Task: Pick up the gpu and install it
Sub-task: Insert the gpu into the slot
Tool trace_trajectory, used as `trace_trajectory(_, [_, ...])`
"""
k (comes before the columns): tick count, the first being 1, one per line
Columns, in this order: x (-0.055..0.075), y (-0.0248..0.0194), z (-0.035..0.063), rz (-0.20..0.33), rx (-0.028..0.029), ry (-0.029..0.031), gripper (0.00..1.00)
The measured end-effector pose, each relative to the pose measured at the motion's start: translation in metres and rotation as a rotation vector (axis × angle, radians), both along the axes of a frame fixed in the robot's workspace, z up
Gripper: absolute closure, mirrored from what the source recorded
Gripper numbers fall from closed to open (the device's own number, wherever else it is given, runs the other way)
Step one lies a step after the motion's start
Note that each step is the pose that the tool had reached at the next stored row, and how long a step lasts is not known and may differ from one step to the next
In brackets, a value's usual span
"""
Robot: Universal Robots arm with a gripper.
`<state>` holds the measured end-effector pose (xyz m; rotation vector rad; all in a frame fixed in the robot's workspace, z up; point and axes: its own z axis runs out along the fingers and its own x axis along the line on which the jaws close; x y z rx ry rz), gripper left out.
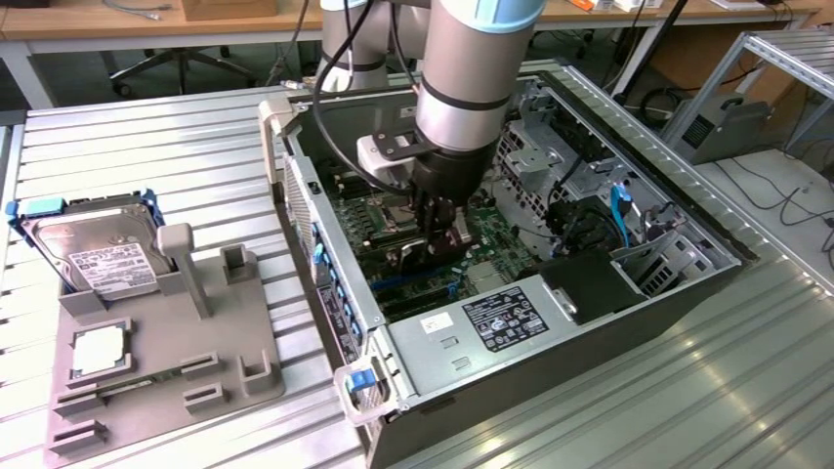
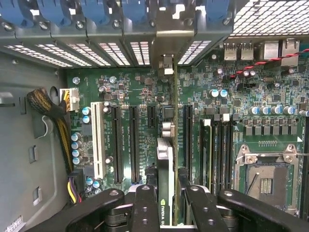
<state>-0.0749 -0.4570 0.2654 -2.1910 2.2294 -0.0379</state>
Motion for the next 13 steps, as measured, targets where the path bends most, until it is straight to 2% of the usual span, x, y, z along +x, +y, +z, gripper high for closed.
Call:
trace_trajectory(3, [-0.0024, 0.0000, 0.0000, 0.000, 0.0000, -0.0026, 0.73])
trace_trajectory(7, [-0.0026, 0.0000, -0.0005, 0.000, 0.0086, -0.0091, 0.73])
trace_trajectory(9, [-0.0026, 0.0000, -0.0016, 0.000, 0.0092, -0.0119, 0.73])
trace_trajectory(13, [-0.0030, -0.0001, -0.0038, 0.000, 0.0085, -0.0132, 0.73])
